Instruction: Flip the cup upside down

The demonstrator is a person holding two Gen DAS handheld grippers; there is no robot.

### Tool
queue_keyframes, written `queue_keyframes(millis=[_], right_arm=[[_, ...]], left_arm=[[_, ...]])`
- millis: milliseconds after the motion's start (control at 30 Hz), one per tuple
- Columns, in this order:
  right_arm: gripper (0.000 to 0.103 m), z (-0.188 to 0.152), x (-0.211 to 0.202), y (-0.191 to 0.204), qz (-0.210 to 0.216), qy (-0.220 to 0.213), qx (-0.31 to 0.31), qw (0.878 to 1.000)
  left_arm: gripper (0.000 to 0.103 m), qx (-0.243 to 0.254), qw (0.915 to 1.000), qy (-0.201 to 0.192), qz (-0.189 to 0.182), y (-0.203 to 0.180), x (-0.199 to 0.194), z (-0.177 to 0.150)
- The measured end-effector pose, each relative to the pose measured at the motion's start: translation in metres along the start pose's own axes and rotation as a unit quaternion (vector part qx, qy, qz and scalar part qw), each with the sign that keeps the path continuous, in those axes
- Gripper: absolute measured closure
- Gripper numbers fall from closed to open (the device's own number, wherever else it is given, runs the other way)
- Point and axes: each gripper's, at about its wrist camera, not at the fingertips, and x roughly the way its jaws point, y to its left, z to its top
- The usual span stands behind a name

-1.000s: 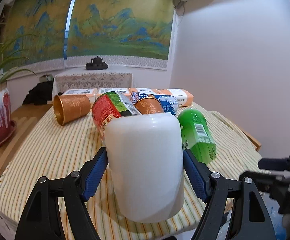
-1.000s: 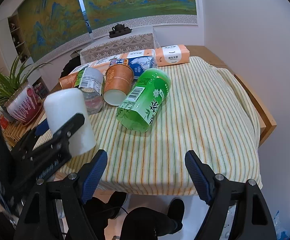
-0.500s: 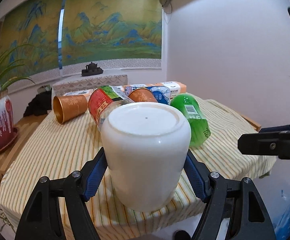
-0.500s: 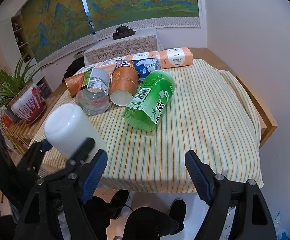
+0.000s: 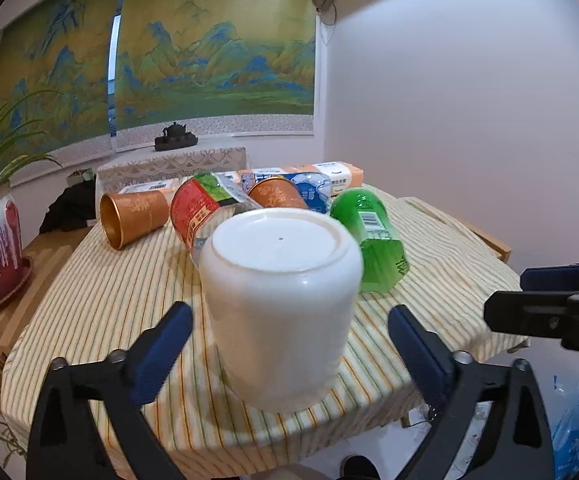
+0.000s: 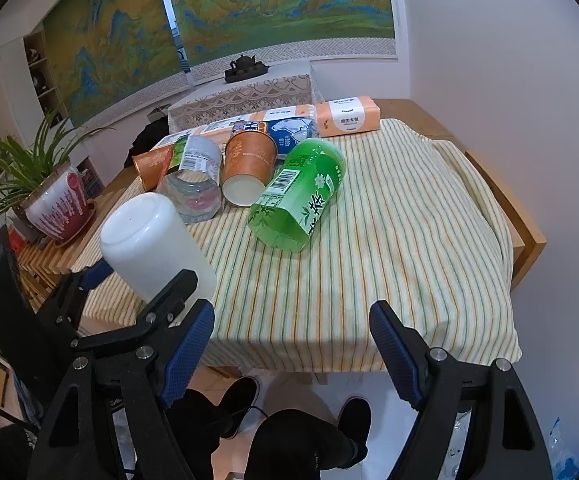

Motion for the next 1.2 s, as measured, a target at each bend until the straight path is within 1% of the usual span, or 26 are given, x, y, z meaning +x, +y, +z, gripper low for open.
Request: queue_keyframes(millis=[100,133,200,300,400,500,600,633,700,733,867,933,1033,1200], right_arm=[[0.026,-0.003,-0.005,0.003,-0.003,-0.008,-0.006,1.000],[0.026,-0.004,-0.007,0.004,-0.003,-0.010,-0.007,1.000],[0.026,-0.005,-0.010,0.004,-0.005,-0.014,-0.005,1.000],[0.026,-0.009,-0.016,0.002,-0.003,-0.019,-0.001,1.000],[0.026,-0.015,-0.020,0.000,-0.003,-0.021,0.002,1.000],[0.026,-0.021,-0.024,0.000,0.001,-0.025,0.006,1.000],[0.026,-0.027,-0.032,0.005,-0.015,-0.044,0.000,0.999],[0.026,-0.029,-0.035,0.008,-0.022,-0.053,-0.003,0.998],[0.026,-0.032,-0.040,0.012,-0.033,-0.066,-0.008,0.997],[0.026,-0.033,-0.044,0.015,-0.039,-0.075,-0.011,0.996],[0.026,-0.038,-0.064,0.030,-0.064,-0.121,-0.030,0.990],[0.026,-0.041,-0.077,0.038,-0.078,-0.146,-0.040,0.985],[0.026,-0.046,-0.092,0.048,-0.093,-0.169,-0.051,0.980],[0.025,-0.054,-0.106,0.057,-0.100,-0.186,-0.053,0.976]], left_arm=[[0.001,0.000,1.0000,0.001,0.004,-0.002,-0.003,0.002],[0.001,0.000,1.0000,0.008,0.000,-0.002,-0.003,0.001],[0.001,0.000,0.9999,0.015,0.003,-0.002,-0.006,-0.001],[0.001,-0.002,0.9999,0.008,0.008,0.001,-0.018,-0.005],[0.001,-0.005,0.9999,-0.001,0.013,0.002,-0.040,-0.008],[0.001,-0.005,0.9998,-0.014,0.017,0.007,-0.072,-0.011],[0.001,-0.008,0.9989,-0.024,0.039,0.012,-0.104,-0.009],[0.001,-0.013,0.9981,-0.029,0.053,0.015,-0.116,-0.007],[0.001,-0.019,0.9974,-0.029,0.064,0.018,-0.133,-0.003],[0.001,-0.022,0.9966,-0.026,0.075,0.020,-0.141,0.001],[0.001,-0.035,0.9944,-0.027,0.096,0.025,-0.169,0.007],[0.001,-0.039,0.9937,-0.028,0.102,0.026,-0.182,0.009],[0.001,-0.055,0.9925,-0.027,0.106,0.031,-0.196,0.008],[0.001,-0.075,0.9910,-0.011,0.110,0.039,-0.203,0.002]])
